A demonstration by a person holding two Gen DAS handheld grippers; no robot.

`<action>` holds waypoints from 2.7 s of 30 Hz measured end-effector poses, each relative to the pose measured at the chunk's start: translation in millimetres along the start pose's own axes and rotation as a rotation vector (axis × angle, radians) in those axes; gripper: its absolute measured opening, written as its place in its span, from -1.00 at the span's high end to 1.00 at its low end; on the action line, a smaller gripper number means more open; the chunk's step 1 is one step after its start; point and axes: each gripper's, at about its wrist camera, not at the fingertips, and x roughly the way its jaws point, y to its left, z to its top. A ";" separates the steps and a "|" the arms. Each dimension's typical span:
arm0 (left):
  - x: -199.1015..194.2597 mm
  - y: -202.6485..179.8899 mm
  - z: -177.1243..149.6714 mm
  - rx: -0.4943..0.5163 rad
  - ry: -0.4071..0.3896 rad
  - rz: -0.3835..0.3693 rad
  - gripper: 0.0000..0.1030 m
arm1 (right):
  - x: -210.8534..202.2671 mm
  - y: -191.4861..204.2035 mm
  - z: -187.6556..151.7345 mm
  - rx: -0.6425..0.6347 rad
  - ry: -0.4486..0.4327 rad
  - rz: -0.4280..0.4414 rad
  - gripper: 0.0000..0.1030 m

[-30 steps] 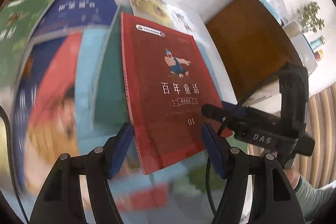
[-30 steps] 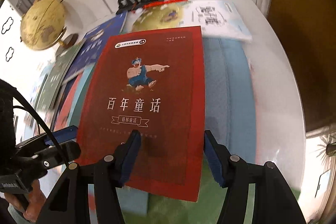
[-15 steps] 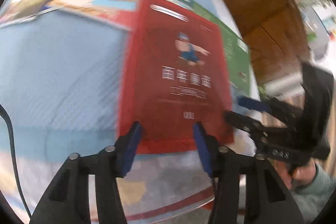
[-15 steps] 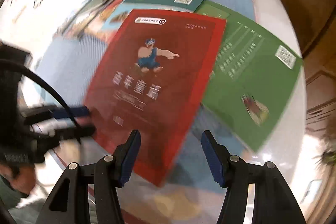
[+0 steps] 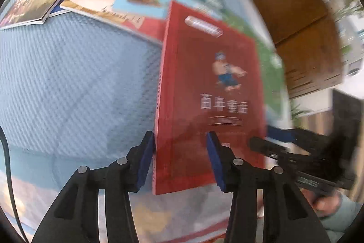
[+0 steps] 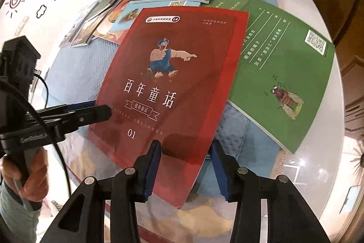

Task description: Organize books

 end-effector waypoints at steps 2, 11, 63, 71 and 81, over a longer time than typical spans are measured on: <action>-22.8 2.7 -12.1 -0.044 -0.067 -0.158 0.17 | -3.2 -8.9 -2.8 0.021 -0.005 0.025 0.13; -1.5 0.4 -22.7 -0.089 -0.065 -0.023 0.45 | -3.0 -20.1 -4.2 0.084 -0.017 0.110 0.02; 20.2 -33.7 5.4 -0.478 0.055 -0.356 0.69 | -17.4 -84.1 -15.4 0.287 0.003 0.511 0.21; 19.9 -73.8 -1.5 -0.191 0.016 -0.078 0.65 | -37.8 -33.3 -26.7 -0.078 -0.083 0.147 0.29; -24.1 -75.7 -28.8 -0.070 -0.116 0.033 0.64 | -47.0 17.8 -38.5 -0.295 -0.129 0.106 0.26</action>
